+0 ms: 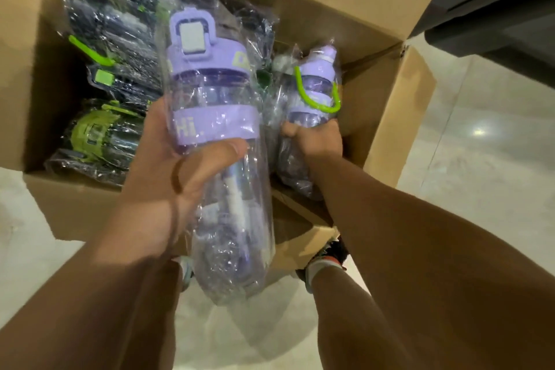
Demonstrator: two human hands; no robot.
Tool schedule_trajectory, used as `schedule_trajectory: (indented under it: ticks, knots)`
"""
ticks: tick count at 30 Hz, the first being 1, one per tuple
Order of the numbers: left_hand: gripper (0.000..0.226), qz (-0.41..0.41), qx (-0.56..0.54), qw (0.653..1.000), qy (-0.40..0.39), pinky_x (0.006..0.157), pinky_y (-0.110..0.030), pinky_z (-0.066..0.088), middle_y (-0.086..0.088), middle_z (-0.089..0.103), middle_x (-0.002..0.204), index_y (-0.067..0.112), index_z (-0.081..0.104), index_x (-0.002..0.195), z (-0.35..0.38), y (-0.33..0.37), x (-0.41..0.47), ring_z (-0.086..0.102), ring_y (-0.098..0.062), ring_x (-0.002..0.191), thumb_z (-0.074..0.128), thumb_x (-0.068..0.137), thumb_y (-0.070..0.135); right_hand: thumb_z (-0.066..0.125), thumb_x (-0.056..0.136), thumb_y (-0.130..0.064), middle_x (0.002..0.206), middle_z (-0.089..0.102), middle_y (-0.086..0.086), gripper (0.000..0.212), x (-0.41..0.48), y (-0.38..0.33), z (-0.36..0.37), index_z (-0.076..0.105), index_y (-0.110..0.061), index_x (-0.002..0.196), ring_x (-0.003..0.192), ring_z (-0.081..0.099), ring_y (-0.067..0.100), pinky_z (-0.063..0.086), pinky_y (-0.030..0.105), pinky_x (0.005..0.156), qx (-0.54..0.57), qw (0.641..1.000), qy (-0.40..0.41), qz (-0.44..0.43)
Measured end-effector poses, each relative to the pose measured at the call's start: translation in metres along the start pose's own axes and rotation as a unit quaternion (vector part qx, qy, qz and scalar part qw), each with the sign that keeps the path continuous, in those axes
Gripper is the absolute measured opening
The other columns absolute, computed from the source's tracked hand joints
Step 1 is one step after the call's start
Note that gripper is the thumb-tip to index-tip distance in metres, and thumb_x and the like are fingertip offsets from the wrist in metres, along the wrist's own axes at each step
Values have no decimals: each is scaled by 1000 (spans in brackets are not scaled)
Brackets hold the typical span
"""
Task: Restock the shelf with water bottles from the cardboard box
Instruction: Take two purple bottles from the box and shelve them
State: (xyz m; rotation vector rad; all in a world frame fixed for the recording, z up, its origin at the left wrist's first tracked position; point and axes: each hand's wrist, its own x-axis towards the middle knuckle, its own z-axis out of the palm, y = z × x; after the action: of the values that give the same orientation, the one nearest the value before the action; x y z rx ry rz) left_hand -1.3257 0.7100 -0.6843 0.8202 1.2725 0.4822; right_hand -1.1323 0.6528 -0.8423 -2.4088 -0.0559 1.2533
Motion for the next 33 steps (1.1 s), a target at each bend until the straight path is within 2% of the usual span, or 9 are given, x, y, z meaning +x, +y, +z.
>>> schedule_trajectory:
  ticks: [3, 6, 9, 13, 16, 21, 26, 29, 33]
  knots:
    - [79, -20, -33, 999, -1, 78, -37, 58, -4, 71, 102, 5, 48, 137, 6, 5, -6, 71, -19, 91, 84, 67, 8, 92, 50, -36, 104, 70, 5, 81, -33, -4, -20, 53, -14, 117, 89, 70, 26, 60, 43, 78, 26, 999, -24, -22]
    - [72, -35, -56, 998, -5, 76, -45, 58, -13, 67, 105, 2, 49, 136, 9, 20, -28, 69, -28, 92, 77, 71, 9, 96, 45, -33, 100, 75, 10, 81, -66, -8, -50, 63, -9, 115, 84, 74, 24, 60, 42, 69, 74, 993, -87, -40]
    - [55, -43, -46, 997, 39, 72, -44, 61, -7, 72, 100, 19, 67, 117, 15, 52, -71, 72, -25, 88, 82, 66, 6, 95, 56, -18, 94, 76, 5, 54, -125, -28, -98, 68, -15, 103, 81, 75, 20, 62, 40, 71, 65, 989, -97, -90]
    - [83, -43, -5, 999, 20, 71, -42, 60, -15, 71, 107, 9, 56, 130, 25, 126, -137, 70, -30, 92, 84, 53, 25, 92, 59, -32, 95, 76, 7, 49, -223, -73, -169, 71, -21, 102, 85, 74, 32, 60, 55, 79, 60, 979, -140, -139]
    - [69, -36, -22, 999, 14, 63, -27, 58, 2, 74, 96, 14, 56, 128, 32, 195, -192, 72, -14, 83, 77, 62, 11, 94, 59, -38, 108, 73, -5, 65, -298, -115, -223, 59, -40, 114, 99, 72, 16, 58, 44, 89, 38, 970, -142, -196]
    - [54, 37, 10, 998, -49, 66, -24, 55, 2, 73, 96, 11, 58, 122, 39, 315, -271, 70, -12, 82, 74, 70, 9, 92, 68, -14, 120, 64, -2, 75, -424, -185, -303, 44, -25, 124, 108, 67, 9, 55, 30, 89, 58, 946, -158, -277]
    - [78, 102, 25, 993, -60, 62, -19, 52, 0, 70, 100, 12, 51, 128, 28, 417, -343, 67, -8, 80, 84, 58, 24, 94, 67, -12, 115, 61, -22, 81, -542, -255, -362, 42, -27, 128, 100, 63, -10, 46, 5, 76, 57, 925, -154, -344]
    - [82, 151, 41, 986, -59, 66, -21, 53, 3, 72, 104, 16, 53, 128, 16, 468, -372, 70, -9, 87, 86, 54, 30, 94, 58, -34, 116, 66, -17, 82, -596, -283, -379, 47, -29, 125, 105, 64, -4, 53, 20, 85, 76, 913, -123, -381]
    - [97, 223, 42, 972, -57, 84, -32, 56, -6, 71, 121, 14, 49, 138, -7, 522, -391, 70, -20, 106, 87, 51, 35, 88, 58, -35, 111, 66, -29, 73, -652, -312, -382, 50, -35, 120, 101, 65, -5, 49, 12, 79, 118, 889, -73, -437]
